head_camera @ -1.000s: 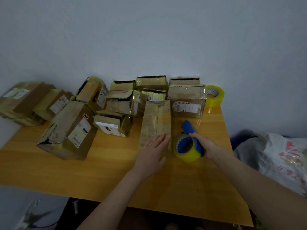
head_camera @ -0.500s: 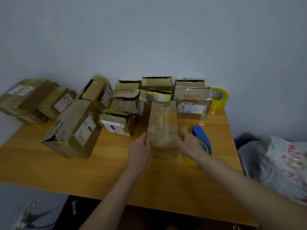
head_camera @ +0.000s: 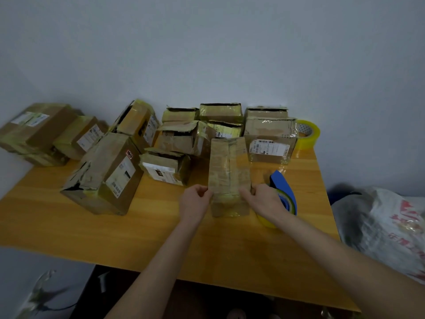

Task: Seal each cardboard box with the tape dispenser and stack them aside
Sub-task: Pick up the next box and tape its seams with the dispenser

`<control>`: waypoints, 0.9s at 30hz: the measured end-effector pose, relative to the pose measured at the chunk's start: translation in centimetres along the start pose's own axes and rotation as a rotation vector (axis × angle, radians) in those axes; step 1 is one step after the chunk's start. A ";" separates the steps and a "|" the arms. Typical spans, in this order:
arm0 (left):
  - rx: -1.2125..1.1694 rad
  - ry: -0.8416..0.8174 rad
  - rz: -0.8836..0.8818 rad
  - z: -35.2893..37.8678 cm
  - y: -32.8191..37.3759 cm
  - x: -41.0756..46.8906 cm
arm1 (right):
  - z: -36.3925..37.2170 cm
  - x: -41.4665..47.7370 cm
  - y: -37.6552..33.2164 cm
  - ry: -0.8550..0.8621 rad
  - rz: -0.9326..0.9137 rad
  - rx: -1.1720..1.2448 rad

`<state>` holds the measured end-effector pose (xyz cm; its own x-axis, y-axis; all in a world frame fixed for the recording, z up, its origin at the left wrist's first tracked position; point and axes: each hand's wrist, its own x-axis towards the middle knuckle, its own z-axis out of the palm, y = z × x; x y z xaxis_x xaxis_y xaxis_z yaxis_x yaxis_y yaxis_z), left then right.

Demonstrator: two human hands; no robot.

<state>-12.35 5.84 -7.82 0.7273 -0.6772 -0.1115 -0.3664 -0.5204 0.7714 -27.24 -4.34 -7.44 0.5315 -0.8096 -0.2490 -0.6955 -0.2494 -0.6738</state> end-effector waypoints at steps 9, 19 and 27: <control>-0.417 -0.054 -0.144 0.2 -0.8 0.0 | 0.7 -0.4 0.3 -0.029 0.083 0.416; 0.075 0.020 0.337 0.2 -2.5 -0.2 | 1.0 0.2 2.1 0.053 -0.023 -0.359; 0.143 -0.222 0.307 1.5 -1.2 1.2 | 1.4 1.8 0.7 0.038 -0.191 -0.273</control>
<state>-11.90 4.88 -9.84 0.4346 -0.9000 -0.0345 -0.6354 -0.3335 0.6965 -26.13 -5.21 -9.35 0.6501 -0.7523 -0.1068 -0.6916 -0.5276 -0.4932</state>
